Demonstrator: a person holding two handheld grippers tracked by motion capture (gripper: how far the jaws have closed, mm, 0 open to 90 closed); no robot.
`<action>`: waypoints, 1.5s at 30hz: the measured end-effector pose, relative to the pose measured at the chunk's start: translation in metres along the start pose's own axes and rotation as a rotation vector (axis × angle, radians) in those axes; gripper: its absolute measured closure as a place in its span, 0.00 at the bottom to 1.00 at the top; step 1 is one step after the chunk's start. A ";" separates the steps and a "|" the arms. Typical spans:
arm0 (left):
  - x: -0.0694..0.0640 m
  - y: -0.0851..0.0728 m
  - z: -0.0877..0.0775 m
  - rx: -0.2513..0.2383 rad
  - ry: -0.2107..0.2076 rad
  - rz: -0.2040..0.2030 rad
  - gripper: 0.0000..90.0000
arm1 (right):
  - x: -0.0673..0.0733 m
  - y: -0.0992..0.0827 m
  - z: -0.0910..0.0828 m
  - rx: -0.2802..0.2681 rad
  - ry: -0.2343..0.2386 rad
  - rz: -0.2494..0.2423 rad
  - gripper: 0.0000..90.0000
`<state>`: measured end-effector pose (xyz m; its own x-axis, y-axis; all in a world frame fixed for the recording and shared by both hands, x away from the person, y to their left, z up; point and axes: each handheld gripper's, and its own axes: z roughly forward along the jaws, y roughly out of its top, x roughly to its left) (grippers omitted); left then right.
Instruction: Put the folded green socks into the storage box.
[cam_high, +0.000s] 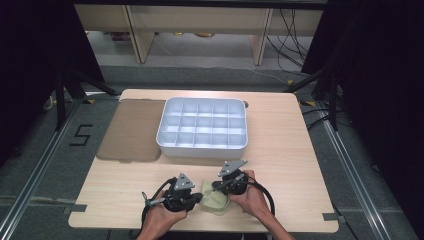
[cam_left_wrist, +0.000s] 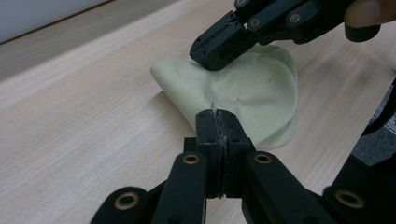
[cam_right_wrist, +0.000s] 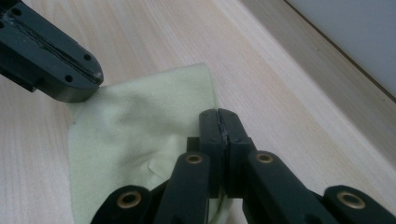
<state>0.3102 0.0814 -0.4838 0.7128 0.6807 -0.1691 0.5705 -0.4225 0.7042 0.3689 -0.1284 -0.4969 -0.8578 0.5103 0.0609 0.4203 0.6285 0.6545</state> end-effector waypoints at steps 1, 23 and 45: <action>0.000 0.000 0.000 0.000 -0.002 0.000 0.98 | 0.000 0.000 0.000 -0.003 0.000 0.003 0.99; -0.005 0.001 -0.002 -0.007 -0.002 -0.001 0.98 | 0.033 -0.013 -0.016 -0.012 0.137 -0.056 0.99; -0.016 0.008 -0.006 -0.035 0.014 0.049 0.98 | 0.002 -0.028 -0.034 0.013 0.068 0.044 0.98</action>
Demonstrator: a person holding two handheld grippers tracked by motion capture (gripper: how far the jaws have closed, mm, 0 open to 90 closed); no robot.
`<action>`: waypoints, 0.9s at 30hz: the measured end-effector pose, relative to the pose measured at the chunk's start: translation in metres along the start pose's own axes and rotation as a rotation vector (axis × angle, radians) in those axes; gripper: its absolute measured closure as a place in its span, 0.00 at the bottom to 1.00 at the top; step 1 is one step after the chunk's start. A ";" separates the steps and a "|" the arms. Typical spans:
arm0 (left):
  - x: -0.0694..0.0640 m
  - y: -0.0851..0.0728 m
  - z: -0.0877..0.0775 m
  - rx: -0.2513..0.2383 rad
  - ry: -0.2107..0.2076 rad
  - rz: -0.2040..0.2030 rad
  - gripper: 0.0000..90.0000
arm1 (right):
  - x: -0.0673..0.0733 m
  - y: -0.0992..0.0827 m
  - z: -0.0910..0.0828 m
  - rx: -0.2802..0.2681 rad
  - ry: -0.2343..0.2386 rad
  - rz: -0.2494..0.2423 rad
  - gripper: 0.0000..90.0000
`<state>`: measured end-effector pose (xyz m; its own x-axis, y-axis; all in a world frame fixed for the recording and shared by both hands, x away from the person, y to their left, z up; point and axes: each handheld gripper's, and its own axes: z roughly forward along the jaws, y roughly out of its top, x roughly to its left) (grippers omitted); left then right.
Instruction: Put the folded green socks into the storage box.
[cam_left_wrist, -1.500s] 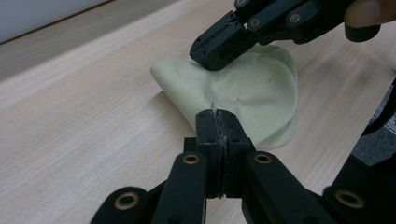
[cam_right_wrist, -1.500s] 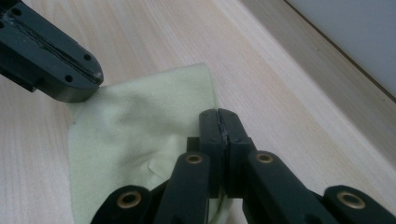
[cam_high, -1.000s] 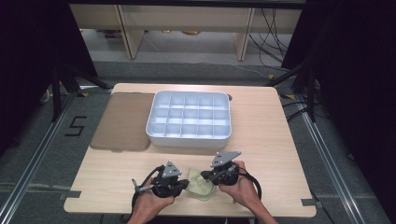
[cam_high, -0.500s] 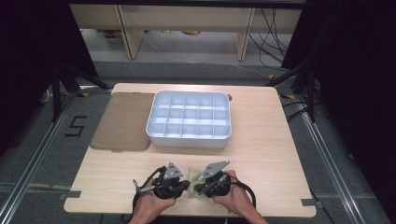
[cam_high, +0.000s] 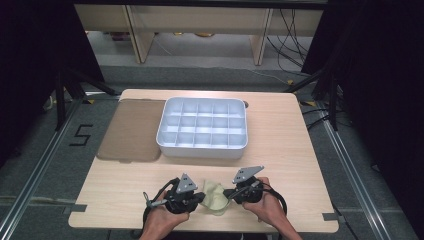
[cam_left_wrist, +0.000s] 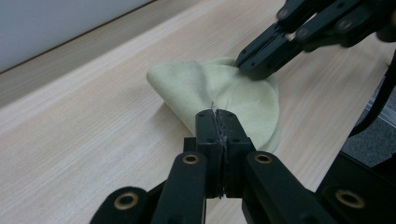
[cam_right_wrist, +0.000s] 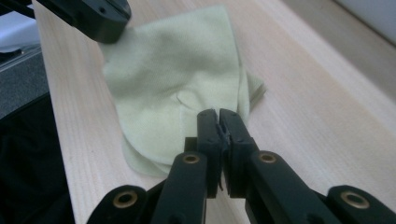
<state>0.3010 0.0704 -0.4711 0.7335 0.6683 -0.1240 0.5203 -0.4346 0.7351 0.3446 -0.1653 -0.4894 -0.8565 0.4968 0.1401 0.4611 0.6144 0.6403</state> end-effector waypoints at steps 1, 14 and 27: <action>-0.002 0.001 0.000 -0.009 -0.008 0.010 0.98 | -0.002 0.000 0.003 0.003 0.001 -0.007 0.98; -0.033 0.012 0.028 0.008 -0.067 0.078 0.98 | -0.007 -0.002 0.004 -0.011 0.029 0.035 0.98; -0.037 0.006 0.048 0.040 -0.088 0.109 0.97 | -0.019 0.002 -0.020 -0.110 0.003 0.075 0.98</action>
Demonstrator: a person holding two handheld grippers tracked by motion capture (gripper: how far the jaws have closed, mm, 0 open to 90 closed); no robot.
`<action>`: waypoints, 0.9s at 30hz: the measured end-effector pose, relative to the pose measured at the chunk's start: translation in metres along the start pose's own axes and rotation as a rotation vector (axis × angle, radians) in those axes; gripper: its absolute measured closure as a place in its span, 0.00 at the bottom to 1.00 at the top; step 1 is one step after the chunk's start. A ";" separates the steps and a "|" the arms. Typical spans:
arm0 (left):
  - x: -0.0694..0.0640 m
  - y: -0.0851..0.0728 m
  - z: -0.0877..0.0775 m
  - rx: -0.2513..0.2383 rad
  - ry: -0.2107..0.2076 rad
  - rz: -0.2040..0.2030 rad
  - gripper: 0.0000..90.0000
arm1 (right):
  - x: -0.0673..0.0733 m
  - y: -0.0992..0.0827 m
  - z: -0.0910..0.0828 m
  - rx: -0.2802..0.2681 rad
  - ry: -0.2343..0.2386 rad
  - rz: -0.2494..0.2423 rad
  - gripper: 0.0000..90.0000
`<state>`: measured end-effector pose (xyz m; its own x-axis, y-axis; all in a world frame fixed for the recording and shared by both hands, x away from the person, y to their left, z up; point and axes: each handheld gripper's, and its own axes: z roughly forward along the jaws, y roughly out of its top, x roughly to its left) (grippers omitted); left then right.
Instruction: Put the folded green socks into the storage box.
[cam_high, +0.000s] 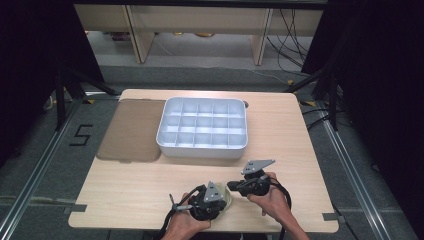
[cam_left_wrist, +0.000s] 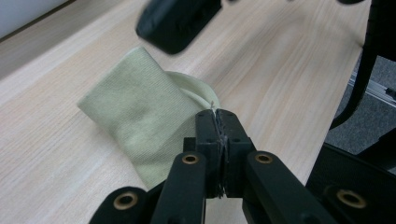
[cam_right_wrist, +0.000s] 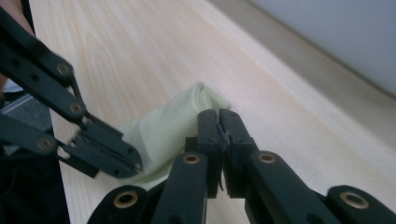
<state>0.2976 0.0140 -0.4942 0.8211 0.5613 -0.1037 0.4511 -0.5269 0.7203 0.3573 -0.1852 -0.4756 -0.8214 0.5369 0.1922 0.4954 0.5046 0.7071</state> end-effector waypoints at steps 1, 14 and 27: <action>0.000 0.000 0.000 0.009 0.002 0.014 0.97 | 0.000 0.001 -0.001 -0.009 -0.002 -0.010 0.98; 0.000 -0.001 0.002 0.004 0.012 0.017 0.97 | 0.015 0.013 0.018 0.028 0.028 -0.082 0.98; 0.007 0.000 -0.015 -0.085 -0.059 -0.114 0.86 | 0.011 0.003 0.023 0.083 -0.007 -0.052 0.99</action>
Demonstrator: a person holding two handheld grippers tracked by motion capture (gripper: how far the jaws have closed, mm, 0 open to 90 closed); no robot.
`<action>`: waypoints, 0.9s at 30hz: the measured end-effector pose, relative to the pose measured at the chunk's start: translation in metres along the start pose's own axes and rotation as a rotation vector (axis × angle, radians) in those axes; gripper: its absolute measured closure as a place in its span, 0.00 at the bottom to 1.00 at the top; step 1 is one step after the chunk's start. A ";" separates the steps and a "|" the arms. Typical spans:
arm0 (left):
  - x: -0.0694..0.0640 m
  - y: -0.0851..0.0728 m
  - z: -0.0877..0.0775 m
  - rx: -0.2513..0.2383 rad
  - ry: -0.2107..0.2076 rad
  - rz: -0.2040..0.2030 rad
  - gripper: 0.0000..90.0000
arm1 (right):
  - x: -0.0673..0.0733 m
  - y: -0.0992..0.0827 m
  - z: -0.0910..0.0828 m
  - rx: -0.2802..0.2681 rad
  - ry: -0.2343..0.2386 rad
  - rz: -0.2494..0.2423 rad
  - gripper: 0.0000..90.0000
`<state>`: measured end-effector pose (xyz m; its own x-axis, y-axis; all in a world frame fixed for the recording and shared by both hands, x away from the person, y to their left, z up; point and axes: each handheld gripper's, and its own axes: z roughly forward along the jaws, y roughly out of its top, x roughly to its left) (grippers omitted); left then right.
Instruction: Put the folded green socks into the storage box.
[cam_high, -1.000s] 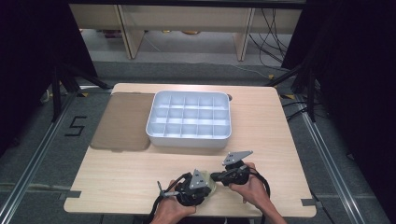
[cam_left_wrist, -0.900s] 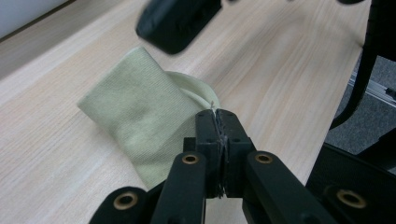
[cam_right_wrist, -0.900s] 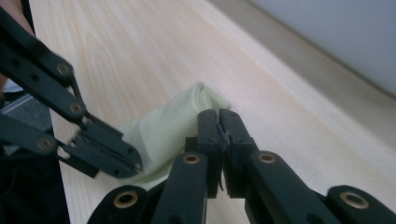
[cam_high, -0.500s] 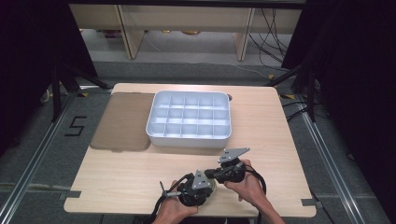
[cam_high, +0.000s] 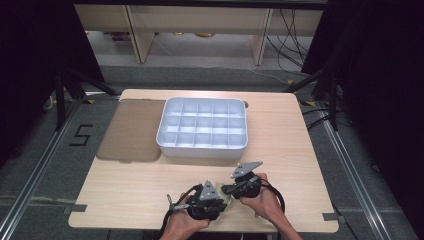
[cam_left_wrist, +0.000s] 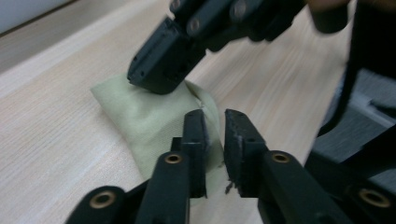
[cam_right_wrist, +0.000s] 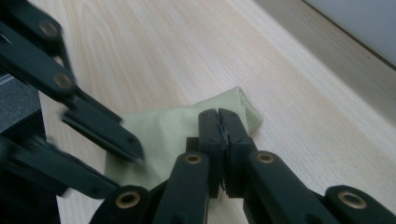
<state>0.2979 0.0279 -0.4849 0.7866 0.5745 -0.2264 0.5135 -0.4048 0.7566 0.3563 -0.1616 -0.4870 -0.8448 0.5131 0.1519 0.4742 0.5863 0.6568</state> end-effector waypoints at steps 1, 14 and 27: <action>0.001 0.001 -0.003 -0.010 -0.007 -0.020 0.86 | -0.001 0.000 0.000 0.000 -0.003 -0.002 0.99; 0.009 -0.007 0.005 0.110 0.028 0.026 0.95 | 0.001 0.001 0.000 0.007 -0.007 -0.011 0.99; 0.005 -0.007 0.008 0.126 0.066 0.067 0.96 | -0.005 0.004 -0.018 -0.042 -0.021 0.021 0.95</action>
<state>0.3007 0.0279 -0.4962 0.7985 0.5868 -0.1342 0.5029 -0.5276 0.6846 0.3582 -0.1732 -0.4724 -0.8292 0.5383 0.1505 0.4803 0.5485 0.6844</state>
